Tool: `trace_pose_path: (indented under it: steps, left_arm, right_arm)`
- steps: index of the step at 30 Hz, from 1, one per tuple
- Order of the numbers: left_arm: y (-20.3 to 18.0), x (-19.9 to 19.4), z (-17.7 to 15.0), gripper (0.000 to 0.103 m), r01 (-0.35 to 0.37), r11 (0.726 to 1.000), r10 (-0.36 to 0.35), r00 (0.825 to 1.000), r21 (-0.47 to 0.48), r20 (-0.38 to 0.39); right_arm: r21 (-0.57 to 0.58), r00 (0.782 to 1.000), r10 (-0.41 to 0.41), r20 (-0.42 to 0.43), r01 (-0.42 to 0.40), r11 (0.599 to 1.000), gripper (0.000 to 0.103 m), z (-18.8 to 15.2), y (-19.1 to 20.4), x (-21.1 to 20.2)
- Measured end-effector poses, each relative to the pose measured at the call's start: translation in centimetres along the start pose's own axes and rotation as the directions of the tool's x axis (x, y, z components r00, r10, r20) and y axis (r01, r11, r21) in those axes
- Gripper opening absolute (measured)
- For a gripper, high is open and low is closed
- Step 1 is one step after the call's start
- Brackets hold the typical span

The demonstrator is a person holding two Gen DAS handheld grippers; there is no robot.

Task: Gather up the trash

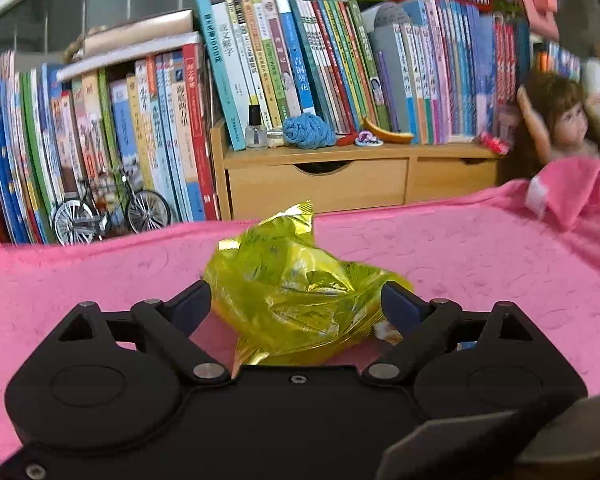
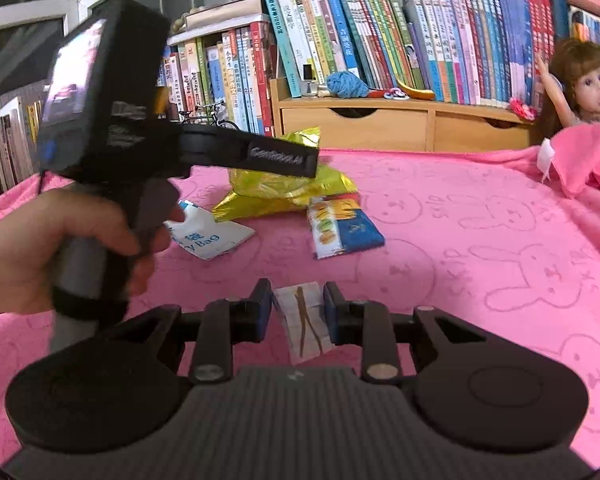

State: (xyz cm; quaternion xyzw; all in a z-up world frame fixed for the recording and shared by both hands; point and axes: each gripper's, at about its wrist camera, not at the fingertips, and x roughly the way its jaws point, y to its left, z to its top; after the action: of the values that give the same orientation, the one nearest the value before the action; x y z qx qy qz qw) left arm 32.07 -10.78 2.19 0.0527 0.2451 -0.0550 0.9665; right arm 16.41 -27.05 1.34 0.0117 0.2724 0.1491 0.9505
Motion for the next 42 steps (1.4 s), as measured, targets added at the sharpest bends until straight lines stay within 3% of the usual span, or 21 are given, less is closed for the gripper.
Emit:
trace_pose_path:
  steps: [3, 4, 8, 11, 12, 13, 14, 16, 18, 26, 32, 42]
  left_arm:
    - [-1.8, 2.3, 0.2, 0.092, -0.082, 0.99, 0.09, 0.994, 0.111, -0.067]
    - [-2.0, 3.0, 0.1, 0.091, -0.097, 0.989, 0.107, 0.991, 0.11, -0.086]
    - [-1.4, 5.2, -0.8, 0.092, -0.111, 0.994, 0.108, 0.978, -0.006, -0.176]
    - [-0.1, 5.7, -1.1, 0.082, -0.065, 0.993, 0.042, 0.976, -0.101, -0.214]
    - [0.2, 5.6, -1.2, 0.072, -0.054, 0.992, 0.028, 0.976, -0.117, -0.216]
    - [0.4, 5.4, -1.3, 0.051, -0.041, 0.992, 0.016, 0.978, -0.119, -0.207]
    - [0.6, 5.2, -1.4, 0.043, -0.021, 0.993, -0.002, 0.981, -0.113, -0.196]
    - [0.9, 4.7, -1.5, 0.017, 0.001, 0.993, -0.023, 0.98, -0.114, -0.196]
    - [1.1, 4.3, -1.5, 0.008, 0.01, 0.993, -0.034, 0.979, -0.121, -0.199]
    - [1.0, -0.8, -1.6, 0.006, 0.087, 0.991, -0.101, 0.985, -0.104, -0.137]
    - [1.1, -7.5, -2.6, 0.006, 0.167, 0.985, -0.17, 0.982, -0.04, -0.082]
    - [1.4, -19.1, -6.2, 0.007, 0.224, 0.974, -0.223, 0.974, 0.016, -0.046]
  right_arm:
    - [0.016, 1.0, -0.005, -0.008, 0.005, 1.0, 0.034, -0.1, -0.7, -0.2]
    - [0.024, 1.0, -0.002, -0.006, 0.002, 1.0, 0.034, -0.1, -0.9, -0.3]
    - [0.044, 1.0, 0.001, -0.001, -0.001, 0.999, 0.034, -0.4, -1.6, -0.4]
    - [0.054, 1.0, 0.004, 0.002, -0.004, 0.999, 0.034, -0.5, -1.8, -0.4]
    - [0.052, 1.0, 0.004, 0.004, -0.005, 0.999, 0.034, -0.4, -1.8, -0.4]
    - [0.048, 1.0, 0.003, 0.007, -0.003, 0.999, 0.034, -0.4, -1.8, -0.4]
    - [0.046, 1.0, 0.002, 0.009, -0.002, 0.999, 0.034, -0.4, -1.7, -0.5]
    - [0.043, 1.0, 0.001, 0.012, -0.001, 0.999, 0.034, -0.4, -1.6, -0.5]
    - [0.043, 1.0, -0.004, 0.014, 0.003, 0.999, 0.034, -0.5, -1.5, -0.6]
    - [0.047, 1.0, -0.01, 0.027, 0.008, 0.999, 0.034, -0.6, -1.5, -1.3]
    - [0.074, 0.999, -0.009, 0.031, 0.007, 0.997, 0.034, -0.8, -1.8, -2.2]
    - [0.083, 0.999, -0.03, 0.029, 0.028, 0.996, 0.034, -2.4, -1.7, -5.0]
